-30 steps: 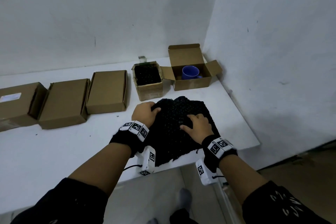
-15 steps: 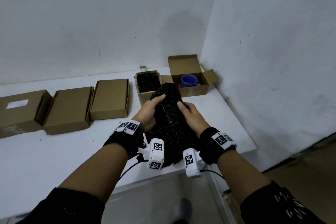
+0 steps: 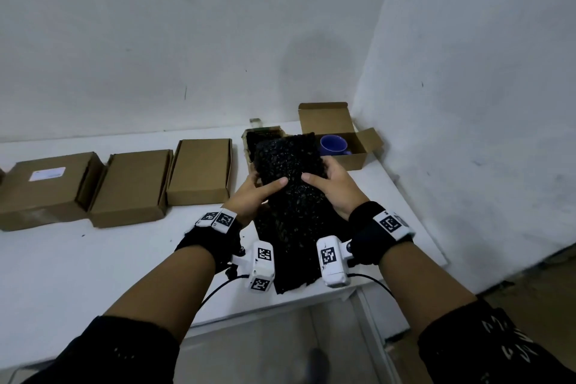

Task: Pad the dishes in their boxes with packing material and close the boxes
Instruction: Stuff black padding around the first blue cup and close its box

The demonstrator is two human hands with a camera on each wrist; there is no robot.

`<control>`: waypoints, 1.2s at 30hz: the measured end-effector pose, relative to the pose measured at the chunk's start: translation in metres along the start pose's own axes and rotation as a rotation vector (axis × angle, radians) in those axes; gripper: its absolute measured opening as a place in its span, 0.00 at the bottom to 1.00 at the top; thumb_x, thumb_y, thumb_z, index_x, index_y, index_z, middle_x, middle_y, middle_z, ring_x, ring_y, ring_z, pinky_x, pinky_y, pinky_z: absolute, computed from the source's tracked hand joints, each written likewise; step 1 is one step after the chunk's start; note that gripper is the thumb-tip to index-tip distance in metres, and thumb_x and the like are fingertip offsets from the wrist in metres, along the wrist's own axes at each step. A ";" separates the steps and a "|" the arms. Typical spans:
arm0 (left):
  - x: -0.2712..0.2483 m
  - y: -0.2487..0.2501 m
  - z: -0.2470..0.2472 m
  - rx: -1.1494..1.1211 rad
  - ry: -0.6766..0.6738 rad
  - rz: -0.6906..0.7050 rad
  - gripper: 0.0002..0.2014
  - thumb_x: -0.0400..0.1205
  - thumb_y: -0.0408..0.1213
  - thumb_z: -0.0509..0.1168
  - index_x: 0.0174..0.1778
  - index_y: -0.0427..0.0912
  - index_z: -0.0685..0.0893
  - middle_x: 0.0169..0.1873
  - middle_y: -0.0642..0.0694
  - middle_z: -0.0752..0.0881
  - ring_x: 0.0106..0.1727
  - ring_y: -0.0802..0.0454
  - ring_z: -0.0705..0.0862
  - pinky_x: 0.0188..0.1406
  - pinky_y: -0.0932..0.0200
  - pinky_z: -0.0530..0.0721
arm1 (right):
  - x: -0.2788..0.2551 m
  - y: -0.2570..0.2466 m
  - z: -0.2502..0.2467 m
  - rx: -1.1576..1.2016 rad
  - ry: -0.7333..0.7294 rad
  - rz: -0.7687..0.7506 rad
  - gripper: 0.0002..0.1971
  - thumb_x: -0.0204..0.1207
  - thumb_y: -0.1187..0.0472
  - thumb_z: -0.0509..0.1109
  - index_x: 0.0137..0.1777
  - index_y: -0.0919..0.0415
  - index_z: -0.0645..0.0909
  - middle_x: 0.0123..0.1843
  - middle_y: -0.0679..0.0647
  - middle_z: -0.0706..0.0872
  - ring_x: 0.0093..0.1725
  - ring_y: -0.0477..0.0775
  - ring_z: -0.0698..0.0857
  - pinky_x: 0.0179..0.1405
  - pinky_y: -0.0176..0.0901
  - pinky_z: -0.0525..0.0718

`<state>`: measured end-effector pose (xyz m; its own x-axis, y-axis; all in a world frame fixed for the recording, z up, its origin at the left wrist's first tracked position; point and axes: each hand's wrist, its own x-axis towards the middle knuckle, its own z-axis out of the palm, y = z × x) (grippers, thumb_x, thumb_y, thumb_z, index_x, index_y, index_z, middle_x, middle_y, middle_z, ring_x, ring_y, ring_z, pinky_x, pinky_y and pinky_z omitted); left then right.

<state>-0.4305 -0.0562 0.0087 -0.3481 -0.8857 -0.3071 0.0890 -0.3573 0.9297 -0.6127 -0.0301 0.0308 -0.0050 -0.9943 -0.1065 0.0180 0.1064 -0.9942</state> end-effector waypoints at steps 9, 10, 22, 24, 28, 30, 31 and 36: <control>0.018 0.001 -0.021 0.086 0.321 0.196 0.36 0.67 0.38 0.80 0.67 0.40 0.69 0.60 0.41 0.83 0.58 0.46 0.84 0.63 0.45 0.82 | 0.011 0.005 0.003 -0.330 0.021 -0.195 0.20 0.75 0.75 0.68 0.53 0.54 0.63 0.54 0.58 0.79 0.56 0.55 0.82 0.58 0.46 0.80; 0.020 0.001 -0.024 0.099 0.341 0.221 0.37 0.68 0.36 0.80 0.66 0.42 0.64 0.59 0.42 0.82 0.58 0.47 0.84 0.62 0.47 0.83 | 0.013 0.006 0.003 -0.377 0.015 -0.220 0.18 0.75 0.75 0.67 0.50 0.52 0.67 0.52 0.54 0.79 0.56 0.53 0.81 0.60 0.46 0.78; 0.049 0.015 -0.062 0.538 0.218 0.440 0.48 0.65 0.30 0.80 0.75 0.51 0.58 0.62 0.50 0.73 0.65 0.55 0.74 0.65 0.55 0.78 | 0.065 -0.003 -0.007 -0.660 -0.138 -0.059 0.30 0.69 0.65 0.78 0.71 0.56 0.76 0.72 0.53 0.77 0.73 0.51 0.73 0.74 0.44 0.70; 0.059 0.020 -0.068 0.654 0.147 0.459 0.37 0.67 0.36 0.79 0.70 0.55 0.71 0.63 0.51 0.79 0.66 0.54 0.77 0.67 0.48 0.79 | 0.076 -0.005 -0.011 -0.675 -0.121 -0.089 0.25 0.70 0.64 0.77 0.68 0.56 0.79 0.69 0.51 0.79 0.71 0.48 0.74 0.70 0.40 0.70; 0.077 0.030 -0.073 0.877 0.143 0.363 0.21 0.71 0.45 0.77 0.60 0.54 0.84 0.60 0.47 0.83 0.62 0.51 0.81 0.64 0.50 0.81 | 0.105 -0.007 -0.017 -0.672 -0.111 -0.141 0.14 0.71 0.61 0.76 0.56 0.52 0.84 0.62 0.52 0.83 0.65 0.51 0.78 0.68 0.44 0.72; 0.088 0.037 -0.074 0.906 0.151 0.321 0.14 0.73 0.46 0.75 0.53 0.49 0.87 0.55 0.45 0.83 0.57 0.48 0.83 0.58 0.53 0.82 | 0.123 -0.008 -0.021 -0.700 -0.116 -0.157 0.09 0.71 0.59 0.77 0.49 0.50 0.82 0.59 0.54 0.78 0.63 0.54 0.77 0.69 0.46 0.72; 0.094 0.040 -0.074 0.944 0.144 0.302 0.12 0.74 0.47 0.74 0.50 0.47 0.87 0.56 0.44 0.82 0.57 0.47 0.82 0.57 0.55 0.81 | 0.131 -0.010 -0.022 -0.732 -0.125 -0.166 0.09 0.71 0.58 0.77 0.49 0.52 0.81 0.60 0.54 0.74 0.64 0.53 0.74 0.70 0.44 0.70; 0.114 0.054 -0.062 1.102 0.147 0.391 0.19 0.73 0.48 0.74 0.57 0.46 0.82 0.62 0.50 0.78 0.60 0.53 0.78 0.56 0.62 0.73 | 0.165 -0.034 -0.012 -0.797 -0.320 -0.202 0.05 0.77 0.61 0.71 0.47 0.57 0.76 0.45 0.48 0.78 0.51 0.51 0.78 0.50 0.40 0.76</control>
<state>-0.4075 -0.1945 0.0117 -0.3585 -0.9297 0.0844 -0.7140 0.3313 0.6168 -0.6266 -0.1975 0.0466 0.3501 -0.9360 -0.0361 -0.6562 -0.2176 -0.7225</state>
